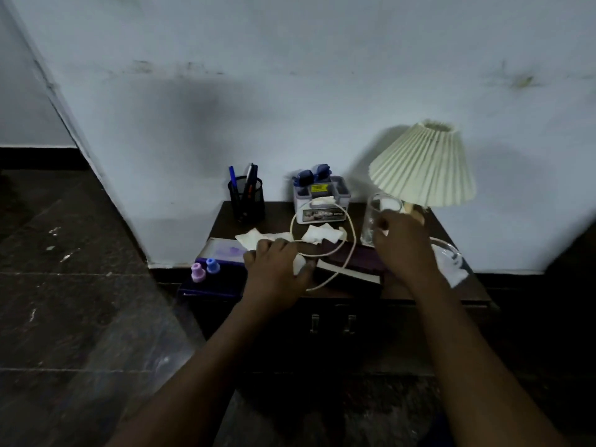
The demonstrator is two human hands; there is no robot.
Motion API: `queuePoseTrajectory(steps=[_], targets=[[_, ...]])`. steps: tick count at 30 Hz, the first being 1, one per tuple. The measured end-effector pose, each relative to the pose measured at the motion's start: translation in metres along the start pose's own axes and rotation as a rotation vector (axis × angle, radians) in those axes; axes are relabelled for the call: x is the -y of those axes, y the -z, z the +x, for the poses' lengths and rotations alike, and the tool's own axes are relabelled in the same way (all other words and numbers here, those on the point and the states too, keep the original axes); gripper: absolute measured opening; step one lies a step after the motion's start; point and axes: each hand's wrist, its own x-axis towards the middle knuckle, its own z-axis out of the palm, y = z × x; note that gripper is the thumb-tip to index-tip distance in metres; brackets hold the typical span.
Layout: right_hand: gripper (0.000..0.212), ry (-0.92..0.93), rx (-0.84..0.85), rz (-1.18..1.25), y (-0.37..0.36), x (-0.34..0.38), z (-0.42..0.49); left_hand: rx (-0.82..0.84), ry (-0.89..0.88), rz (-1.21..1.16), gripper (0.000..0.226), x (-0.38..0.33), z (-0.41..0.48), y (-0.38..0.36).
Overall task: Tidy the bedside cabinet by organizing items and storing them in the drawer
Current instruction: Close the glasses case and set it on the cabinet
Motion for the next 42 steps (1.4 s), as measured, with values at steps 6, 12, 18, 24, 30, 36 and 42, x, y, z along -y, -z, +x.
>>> queuePoseTrajectory(steps=[6, 12, 18, 24, 30, 36, 42], targets=[[0.033, -0.230, 0.468, -0.074, -0.015, -0.024, -0.013, 0.098, -0.231, 0.133, 0.050, -0.030, 0.005, -0.023], [0.029, -0.368, 0.364, -0.043, -0.028, -0.021, -0.020, 0.037, -0.173, 0.069, 0.014, -0.020, 0.011, -0.027], [0.014, -0.531, 0.209, 0.062, -0.010, -0.032, -0.027, 0.040, -0.041, 0.086, 0.019, 0.000, 0.011, -0.030], [0.030, -0.394, 0.374, 0.066, -0.013, -0.025, -0.039, 0.043, -0.029, 0.117, 0.018, 0.004, 0.011, -0.028], [0.029, -0.478, 0.329, 0.079, 0.030, -0.047, -0.028, 0.062, -0.025, 0.194, 0.021, 0.011, 0.011, -0.023], [0.023, -0.323, 0.101, 0.197, 0.068, -0.054, -0.026, 0.093, -0.001, 0.219, 0.026, 0.011, 0.014, -0.022], [0.022, -0.220, 0.023, 0.511, 0.010, -0.004, -0.031, -0.030, 0.515, -1.103, 0.064, -0.018, 0.021, -0.004]])
